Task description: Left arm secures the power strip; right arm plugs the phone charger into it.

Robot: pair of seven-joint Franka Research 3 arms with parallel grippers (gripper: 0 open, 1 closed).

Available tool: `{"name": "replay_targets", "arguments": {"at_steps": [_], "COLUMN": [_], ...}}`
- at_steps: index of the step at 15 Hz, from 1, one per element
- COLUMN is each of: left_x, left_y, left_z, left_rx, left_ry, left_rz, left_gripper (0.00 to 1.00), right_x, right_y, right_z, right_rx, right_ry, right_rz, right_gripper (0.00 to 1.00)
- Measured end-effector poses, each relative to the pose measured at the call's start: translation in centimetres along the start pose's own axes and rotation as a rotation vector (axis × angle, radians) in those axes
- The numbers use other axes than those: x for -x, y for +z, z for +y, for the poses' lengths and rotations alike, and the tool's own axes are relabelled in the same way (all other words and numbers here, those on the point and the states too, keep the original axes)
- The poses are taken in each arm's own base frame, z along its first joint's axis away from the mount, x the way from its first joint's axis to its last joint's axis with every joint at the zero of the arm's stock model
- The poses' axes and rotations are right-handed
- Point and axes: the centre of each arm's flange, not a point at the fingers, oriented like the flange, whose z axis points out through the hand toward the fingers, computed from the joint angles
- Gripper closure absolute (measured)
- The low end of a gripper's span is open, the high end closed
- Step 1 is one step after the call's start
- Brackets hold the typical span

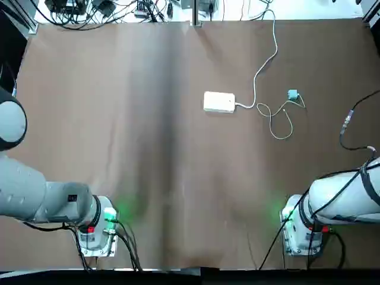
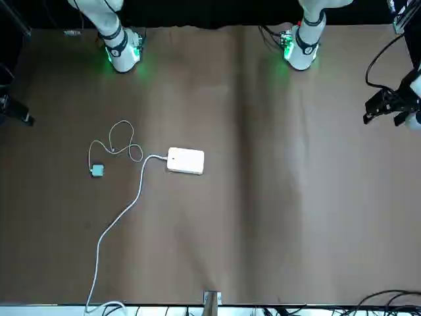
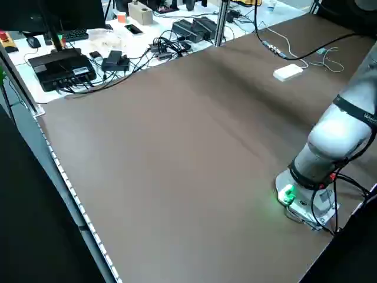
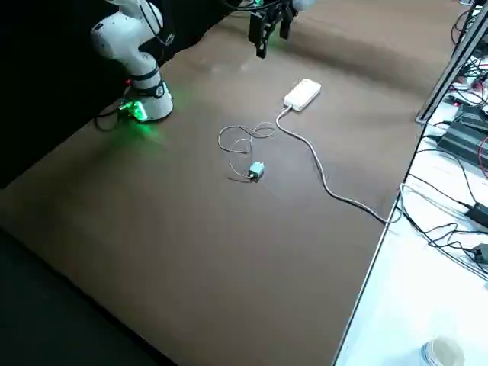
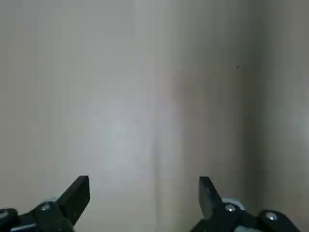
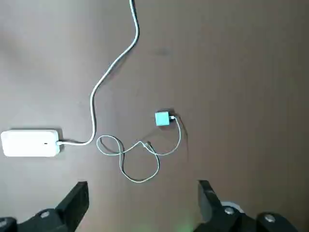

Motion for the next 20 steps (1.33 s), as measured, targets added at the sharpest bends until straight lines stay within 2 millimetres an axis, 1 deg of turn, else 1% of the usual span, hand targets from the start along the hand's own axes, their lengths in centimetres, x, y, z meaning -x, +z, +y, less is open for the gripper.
{"name": "replay_targets", "arguments": {"at_steps": [7, 11, 13, 14, 16, 17, 18, 20], "left_x": [-0.1, -0.1, -0.1, -0.1, -0.1, -0.1, -0.2, -0.5], "left_y": [0.2, 0.4, 0.4, 0.4, 0.5, 1.3, 2.2, 4.4], "left_z": [-0.1, -0.1, 0.4, 0.6, 1.0, 1.7, 2.3, 3.6], "left_rx": [-0.002, -0.002, -0.002, -0.001, -0.001, 0.024, 0.060, 0.112], "left_ry": [-0.001, -0.003, 0.005, 0.008, 0.014, 0.018, 0.019, 0.023], "left_rz": [-0.004, -0.007, -0.008, -0.008, -0.011, -0.011, -0.007, -0.003], "left_gripper": [0.00, 0.00, 0.00, 0.00, 0.00, 0.00, 0.00, 0.00], "right_x": [0.0, -0.1, -0.5, -0.7, -1.5, -2.4, -2.9, -3.9], "right_y": [0.1, 0.5, 1.1, 1.5, 2.7, 4.4, 5.4, 7.9], "right_z": [-1.0, -0.9, -0.6, -0.1, 1.7, 3.3, 4.0, 6.0], "right_rx": [0.001, -0.001, -0.044, -0.072, -0.107, -0.133, -0.149, -0.208], "right_ry": [-0.018, -0.023, -0.094, -0.136, -0.225, -0.323, -0.393, -0.590], "right_rz": [0.001, -0.008, -0.017, -0.019, -0.026, -0.033, -0.038, -0.039], "right_gripper": [0.00, 0.00, 0.00, 0.00, 0.00, 0.00, 0.00, 0.00]}}
